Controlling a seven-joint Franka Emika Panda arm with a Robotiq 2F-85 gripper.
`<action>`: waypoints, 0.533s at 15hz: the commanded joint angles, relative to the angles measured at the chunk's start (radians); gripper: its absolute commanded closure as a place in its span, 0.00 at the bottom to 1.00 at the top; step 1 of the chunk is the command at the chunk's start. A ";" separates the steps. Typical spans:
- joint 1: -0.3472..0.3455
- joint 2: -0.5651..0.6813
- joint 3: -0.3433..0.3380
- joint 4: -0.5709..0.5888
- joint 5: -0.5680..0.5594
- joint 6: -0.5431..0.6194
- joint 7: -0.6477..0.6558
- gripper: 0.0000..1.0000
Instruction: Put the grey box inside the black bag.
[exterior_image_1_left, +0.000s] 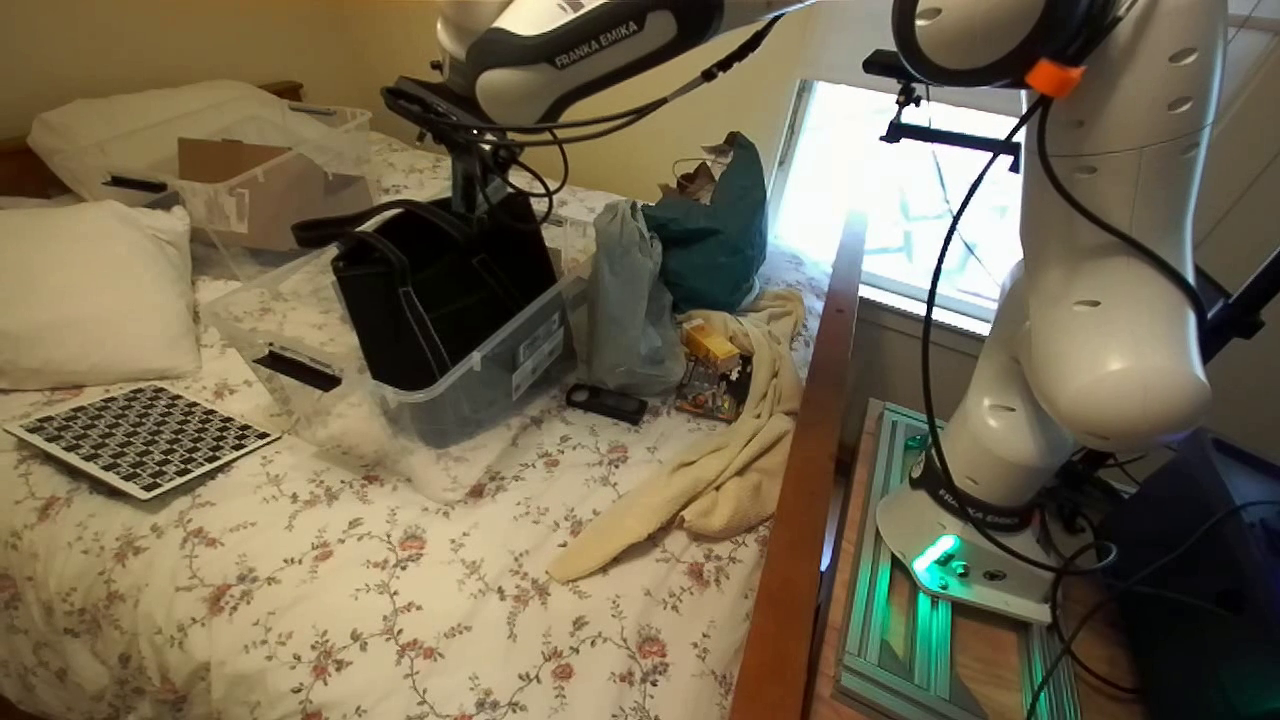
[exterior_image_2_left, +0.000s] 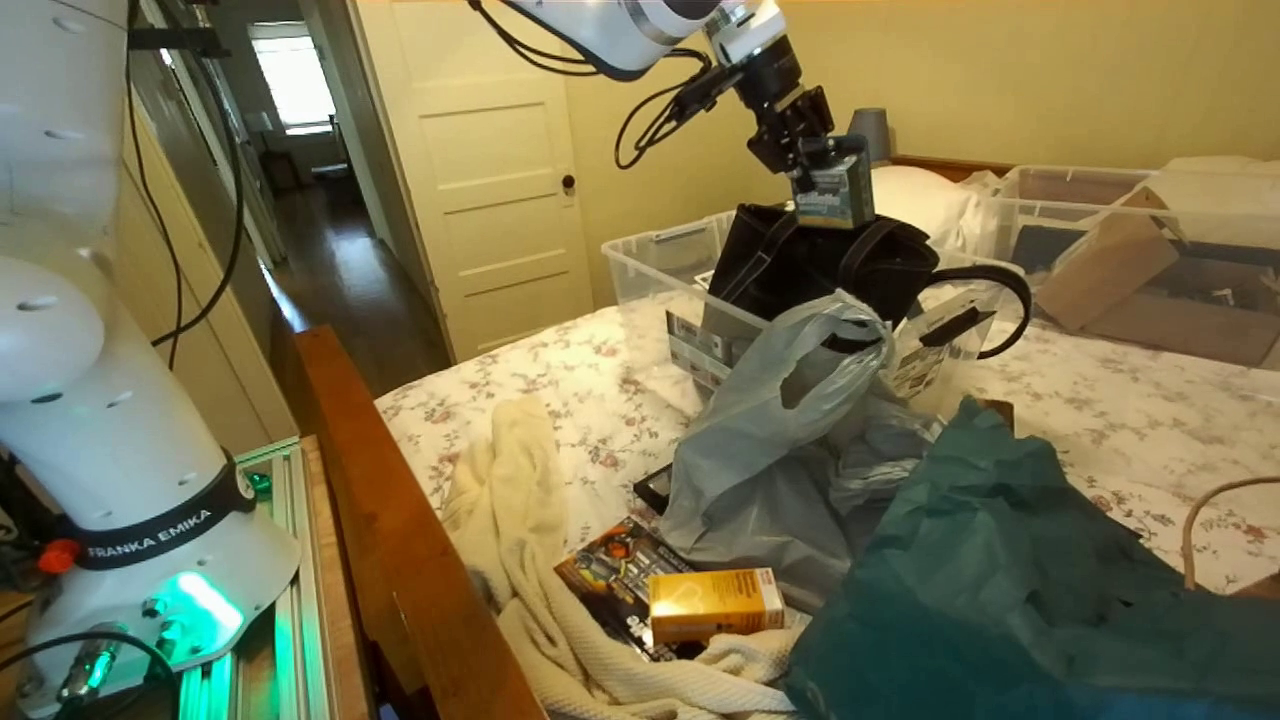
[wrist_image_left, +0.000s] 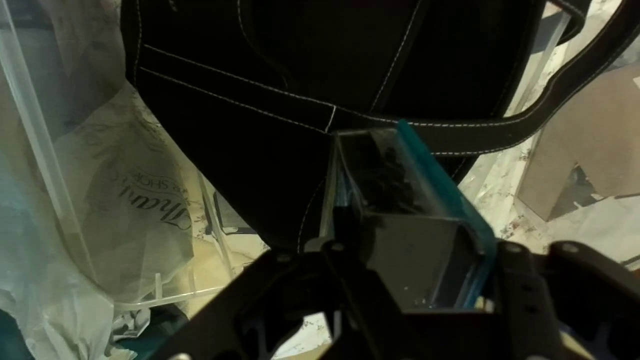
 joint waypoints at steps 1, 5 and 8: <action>-0.020 0.006 0.012 0.003 -0.003 0.007 0.002 0.62; -0.033 0.021 0.008 0.008 0.000 0.020 0.001 0.62; -0.059 0.059 0.021 0.057 0.050 -0.011 -0.014 0.87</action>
